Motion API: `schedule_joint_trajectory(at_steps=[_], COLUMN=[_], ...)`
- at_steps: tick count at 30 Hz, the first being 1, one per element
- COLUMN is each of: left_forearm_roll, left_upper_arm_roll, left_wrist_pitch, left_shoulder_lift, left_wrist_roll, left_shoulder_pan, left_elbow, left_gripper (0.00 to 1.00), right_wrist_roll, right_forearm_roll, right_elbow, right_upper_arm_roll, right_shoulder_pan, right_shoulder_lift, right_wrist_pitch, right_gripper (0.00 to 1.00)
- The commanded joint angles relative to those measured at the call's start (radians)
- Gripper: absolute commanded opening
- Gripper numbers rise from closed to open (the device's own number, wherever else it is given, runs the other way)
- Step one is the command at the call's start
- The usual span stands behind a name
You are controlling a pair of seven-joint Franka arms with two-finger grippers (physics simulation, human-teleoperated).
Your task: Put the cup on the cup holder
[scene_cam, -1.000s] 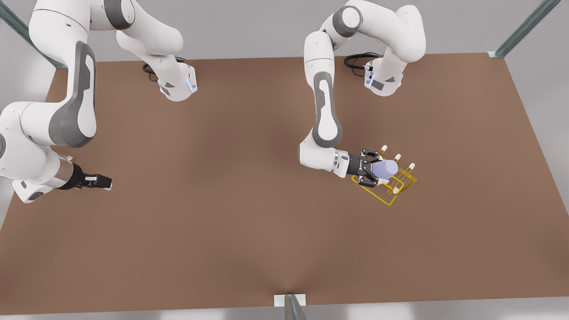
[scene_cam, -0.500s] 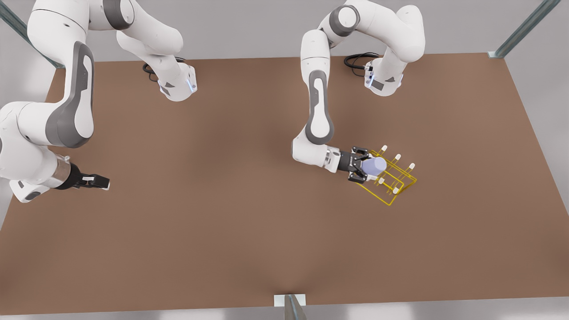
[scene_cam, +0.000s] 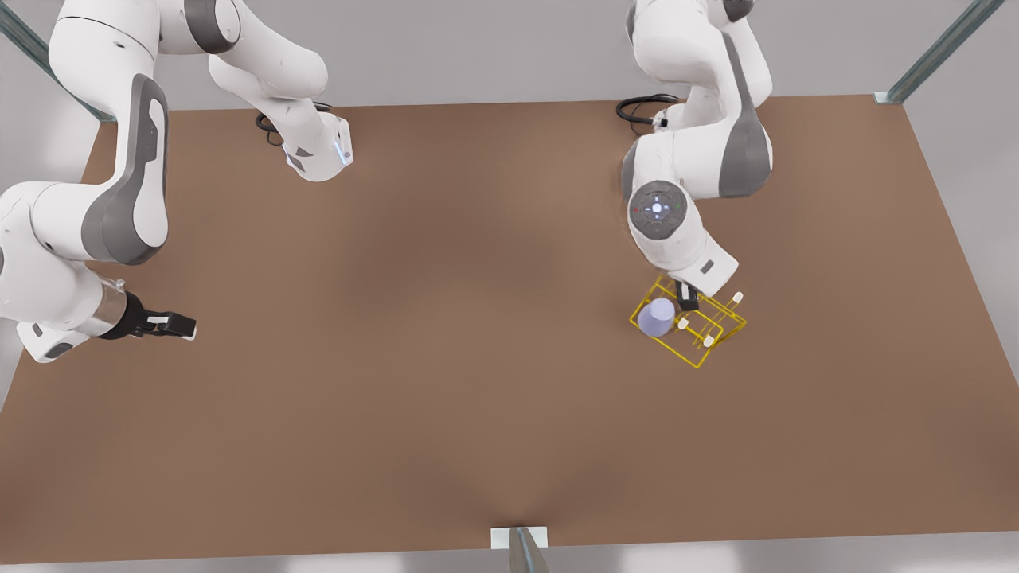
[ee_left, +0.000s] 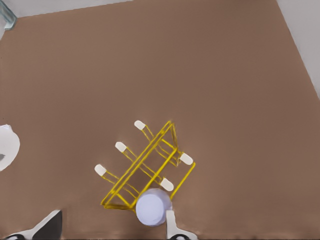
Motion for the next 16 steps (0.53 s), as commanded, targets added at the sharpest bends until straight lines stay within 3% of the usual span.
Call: schedule_joint_trajectory(at_steps=[1,2,4,5,6,7,8,10,16], left_forearm_roll=[-0.205,-0.077,0.081,0.231,0.251,0.253,0.248,0.246,0.246], left_upper_arm_roll=[-0.206,-0.577,-0.92,-1.164,-1.187,-1.184,-1.181,-1.179,-1.178], left_wrist_pitch=[-0.276,-0.278,-0.132,0.038,0.187,0.197,0.158,-0.102,-0.118], left_shoulder_lift=[-0.093,-0.132,-0.222,-0.325,-0.414,-0.428,-0.425,-0.279,-0.259], left_wrist_roll=[1.577,1.555,1.526,1.528,1.538,1.639,1.749,1.646,1.64], left_shoulder_pan=[0.186,0.486,0.747,0.938,0.997,1.022,1.038,1.036,1.036], left_elbow=[0.033,0.151,0.122,-0.034,-0.2,-0.236,-0.216,0.068,0.091], left_gripper=[1.0,1.0,1.0,1.0,1.0,1.0,1.0,1.0,1.0], right_wrist_roll=[-0.002,-0.002,0.0,0.0,0.0,0.0,0.0,0.0,0.0], right_forearm_roll=[0.0,0.0,0.002,0.002,0.002,0.002,0.002,0.016,0.016], right_elbow=[0.0,0.0,0.001,0.001,0.001,0.0,0.001,0.001,0.001], right_upper_arm_roll=[0.0,0.0,0.0,0.0,0.0,0.0,0.0,0.0,0.0], right_shoulder_pan=[-0.001,-0.001,-0.001,-0.001,0.0,-0.001,-0.001,-0.001,-0.001], right_shoulder_lift=[-0.001,-0.001,-0.001,-0.001,-0.001,-0.001,-0.001,-0.001,-0.002], right_wrist_pitch=[-0.005,-0.002,0.0,0.0,0.0,0.0,0.0,0.0,0.0], right_gripper=[1.0,1.0,1.0,1.0,1.0,1.0,1.0,1.0,1.0])
